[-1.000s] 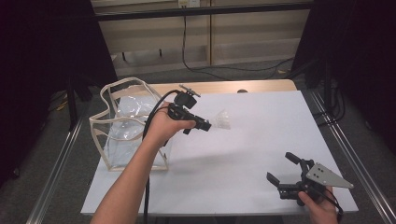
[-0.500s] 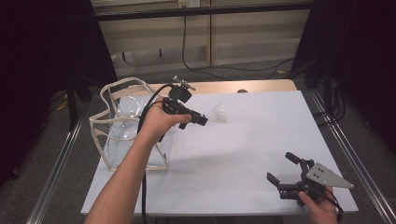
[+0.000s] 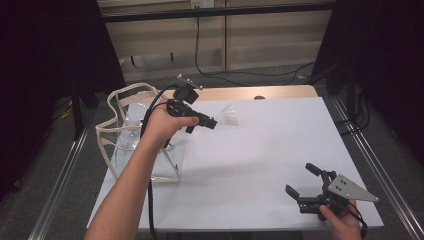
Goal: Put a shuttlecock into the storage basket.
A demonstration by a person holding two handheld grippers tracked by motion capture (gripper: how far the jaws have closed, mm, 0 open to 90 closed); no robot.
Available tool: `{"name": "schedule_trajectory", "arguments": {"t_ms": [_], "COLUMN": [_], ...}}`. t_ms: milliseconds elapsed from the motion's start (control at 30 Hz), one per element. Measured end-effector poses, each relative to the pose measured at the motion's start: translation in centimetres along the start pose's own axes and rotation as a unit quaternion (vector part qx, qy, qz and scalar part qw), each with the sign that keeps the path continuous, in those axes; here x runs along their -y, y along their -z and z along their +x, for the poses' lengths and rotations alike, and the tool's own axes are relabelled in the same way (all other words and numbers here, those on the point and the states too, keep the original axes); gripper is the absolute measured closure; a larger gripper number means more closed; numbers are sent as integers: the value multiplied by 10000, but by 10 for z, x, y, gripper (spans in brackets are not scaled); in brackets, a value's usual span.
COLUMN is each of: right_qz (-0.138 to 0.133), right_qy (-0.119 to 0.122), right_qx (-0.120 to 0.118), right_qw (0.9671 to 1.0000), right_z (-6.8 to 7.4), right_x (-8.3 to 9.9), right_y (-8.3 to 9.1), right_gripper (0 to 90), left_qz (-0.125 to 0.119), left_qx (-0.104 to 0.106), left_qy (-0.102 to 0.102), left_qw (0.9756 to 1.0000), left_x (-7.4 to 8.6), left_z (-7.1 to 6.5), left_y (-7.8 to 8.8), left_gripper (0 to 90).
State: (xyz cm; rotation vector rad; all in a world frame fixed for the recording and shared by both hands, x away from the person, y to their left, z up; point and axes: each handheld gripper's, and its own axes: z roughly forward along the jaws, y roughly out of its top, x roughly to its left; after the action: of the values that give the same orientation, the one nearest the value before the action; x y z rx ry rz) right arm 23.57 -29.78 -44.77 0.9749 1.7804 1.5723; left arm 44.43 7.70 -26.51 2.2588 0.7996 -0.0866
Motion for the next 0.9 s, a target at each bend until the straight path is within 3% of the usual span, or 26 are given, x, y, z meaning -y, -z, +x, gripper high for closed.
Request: {"name": "schedule_trajectory", "arguments": {"t_ms": [400,567,633,733,900], "right_qz": [-2,-4,-1,2,-1], "right_qy": [1,2,1,0,4], "right_qx": [2,4,3,-1,-1], "right_qw": [10000,10000,10000,10000,10000], "right_z": [0,0,0,0,0], "right_x": [0,0,0,0,0], "right_y": [0,0,0,0,0], "right_gripper": [17,17,17,17,17], "left_qz": [-99,-112,-45,-131,-122], "left_qx": [-105,-151,-159,-183,-227], "left_qy": [121,140,45,147,121], "left_qw": [9998,9997,9999,9996,9996], "left_x": [-1,-2,-2,-2,-2], "left_z": [3,5,6,6,8], "left_y": [12,19,22,25,29], "left_gripper": [627,627,627,628,627]}}
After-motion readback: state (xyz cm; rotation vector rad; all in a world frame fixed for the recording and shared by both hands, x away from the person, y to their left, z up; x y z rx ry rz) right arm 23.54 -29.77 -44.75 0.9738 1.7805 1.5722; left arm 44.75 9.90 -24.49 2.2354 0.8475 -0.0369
